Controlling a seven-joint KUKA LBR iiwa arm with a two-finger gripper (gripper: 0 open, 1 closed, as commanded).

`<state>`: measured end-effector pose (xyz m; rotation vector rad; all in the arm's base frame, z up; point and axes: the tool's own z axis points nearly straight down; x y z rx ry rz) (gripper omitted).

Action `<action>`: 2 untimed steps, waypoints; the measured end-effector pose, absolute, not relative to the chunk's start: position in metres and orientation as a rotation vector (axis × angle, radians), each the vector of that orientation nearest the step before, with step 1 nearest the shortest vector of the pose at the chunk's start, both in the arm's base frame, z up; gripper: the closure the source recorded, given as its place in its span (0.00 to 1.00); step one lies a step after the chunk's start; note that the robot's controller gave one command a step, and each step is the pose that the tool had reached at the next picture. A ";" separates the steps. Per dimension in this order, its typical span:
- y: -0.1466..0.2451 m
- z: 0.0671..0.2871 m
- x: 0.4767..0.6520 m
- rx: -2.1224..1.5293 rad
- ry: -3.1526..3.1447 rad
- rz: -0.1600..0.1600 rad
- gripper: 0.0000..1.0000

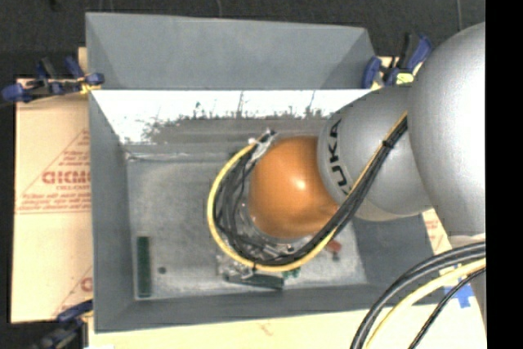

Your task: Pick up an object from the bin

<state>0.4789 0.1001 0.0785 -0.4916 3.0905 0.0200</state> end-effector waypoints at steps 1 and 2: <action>0.095 0.077 0.484 -0.476 3.075 0.011 0.00; 0.095 0.077 0.484 -0.475 3.076 0.010 0.00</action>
Offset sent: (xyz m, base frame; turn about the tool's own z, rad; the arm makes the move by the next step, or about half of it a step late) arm 0.0000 0.0000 0.0000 0.0000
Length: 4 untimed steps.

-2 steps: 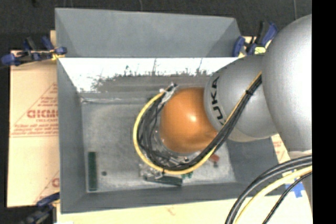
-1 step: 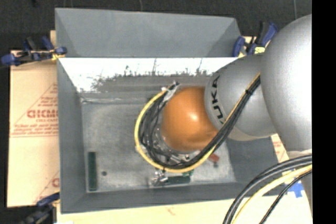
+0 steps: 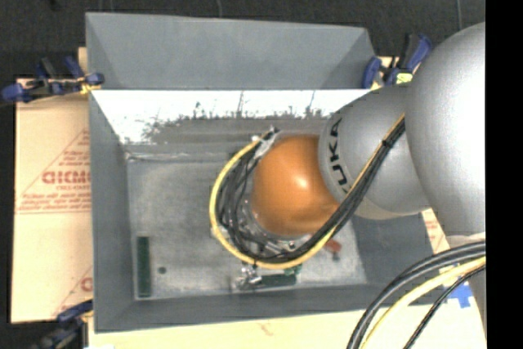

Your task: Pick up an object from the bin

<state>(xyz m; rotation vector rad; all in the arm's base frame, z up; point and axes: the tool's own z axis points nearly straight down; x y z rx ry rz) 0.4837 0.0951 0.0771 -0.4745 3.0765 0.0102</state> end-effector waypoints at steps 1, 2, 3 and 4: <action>0.044 0.115 0.494 -0.597 3.084 0.002 0.00; 0.011 0.136 0.499 -0.664 3.065 -0.007 0.00; 0.051 0.077 0.476 -0.796 3.047 -0.010 1.00; 0.051 0.077 0.476 -0.794 3.047 -0.009 1.00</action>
Offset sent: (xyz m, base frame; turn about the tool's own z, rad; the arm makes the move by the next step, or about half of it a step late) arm 0.0111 -0.0450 0.0158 -0.2715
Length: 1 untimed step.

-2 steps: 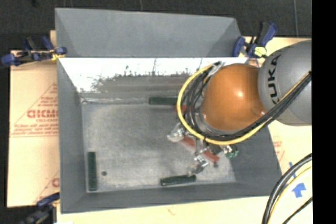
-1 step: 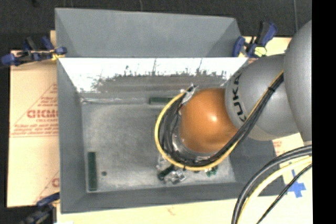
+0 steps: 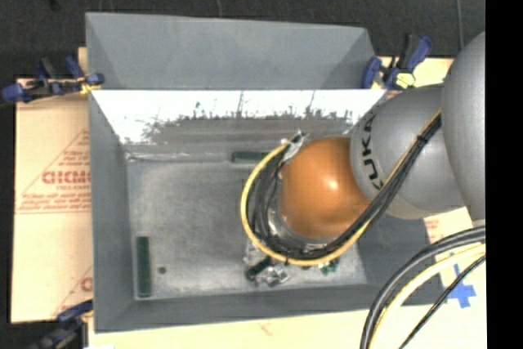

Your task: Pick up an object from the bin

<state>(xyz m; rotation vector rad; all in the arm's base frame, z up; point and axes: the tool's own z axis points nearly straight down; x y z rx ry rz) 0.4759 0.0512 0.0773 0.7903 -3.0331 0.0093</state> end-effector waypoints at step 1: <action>0.049 0.281 0.509 0.817 -3.034 -0.001 1.00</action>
Offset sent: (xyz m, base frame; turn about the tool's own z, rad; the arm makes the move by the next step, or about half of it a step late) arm 0.0000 0.0000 0.0000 0.0000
